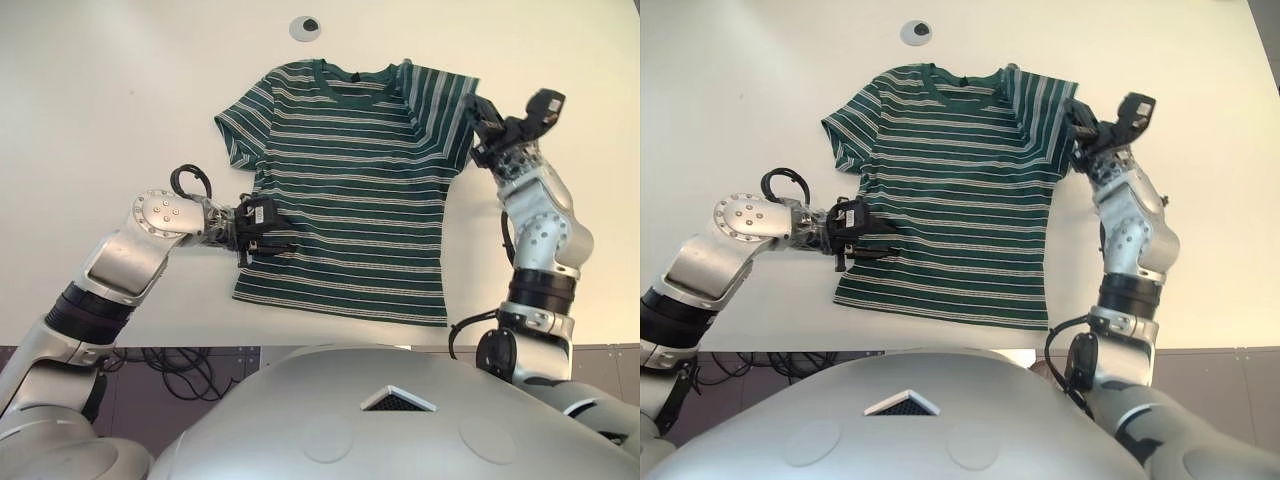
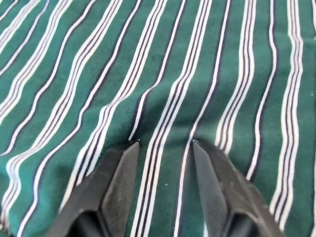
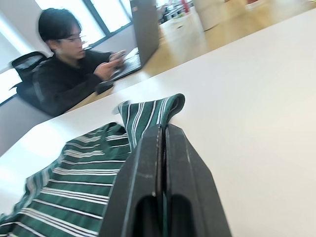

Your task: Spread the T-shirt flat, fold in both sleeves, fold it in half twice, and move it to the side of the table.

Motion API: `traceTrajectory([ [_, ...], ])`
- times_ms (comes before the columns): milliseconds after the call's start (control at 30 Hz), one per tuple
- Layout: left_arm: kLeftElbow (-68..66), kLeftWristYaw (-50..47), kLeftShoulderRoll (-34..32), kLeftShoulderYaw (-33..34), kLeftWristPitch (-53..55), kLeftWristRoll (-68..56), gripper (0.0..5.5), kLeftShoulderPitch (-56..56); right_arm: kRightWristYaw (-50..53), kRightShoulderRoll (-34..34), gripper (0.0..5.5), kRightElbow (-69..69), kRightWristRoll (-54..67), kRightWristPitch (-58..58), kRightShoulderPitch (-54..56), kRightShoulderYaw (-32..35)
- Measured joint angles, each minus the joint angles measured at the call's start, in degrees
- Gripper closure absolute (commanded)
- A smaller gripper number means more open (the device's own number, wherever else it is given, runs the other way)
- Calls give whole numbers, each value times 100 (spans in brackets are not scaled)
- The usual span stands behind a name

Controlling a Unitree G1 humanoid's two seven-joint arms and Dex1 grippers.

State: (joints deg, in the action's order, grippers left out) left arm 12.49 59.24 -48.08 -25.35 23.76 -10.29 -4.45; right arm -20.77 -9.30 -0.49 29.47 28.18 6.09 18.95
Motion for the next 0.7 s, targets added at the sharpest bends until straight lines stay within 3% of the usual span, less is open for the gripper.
traceTrajectory([
  [233,5,5,-28,2,0,-4,357,5,712,436,547,-619,54,-154,-573,24],
  [500,23,5,-17,-13,50,-1,357,-20,912,82,547,436,-1816,-678,438,-1378],
  [700,-18,13,23,-16,49,0,357,-34,921,10,547,345,-2111,-112,688,-2040],
])
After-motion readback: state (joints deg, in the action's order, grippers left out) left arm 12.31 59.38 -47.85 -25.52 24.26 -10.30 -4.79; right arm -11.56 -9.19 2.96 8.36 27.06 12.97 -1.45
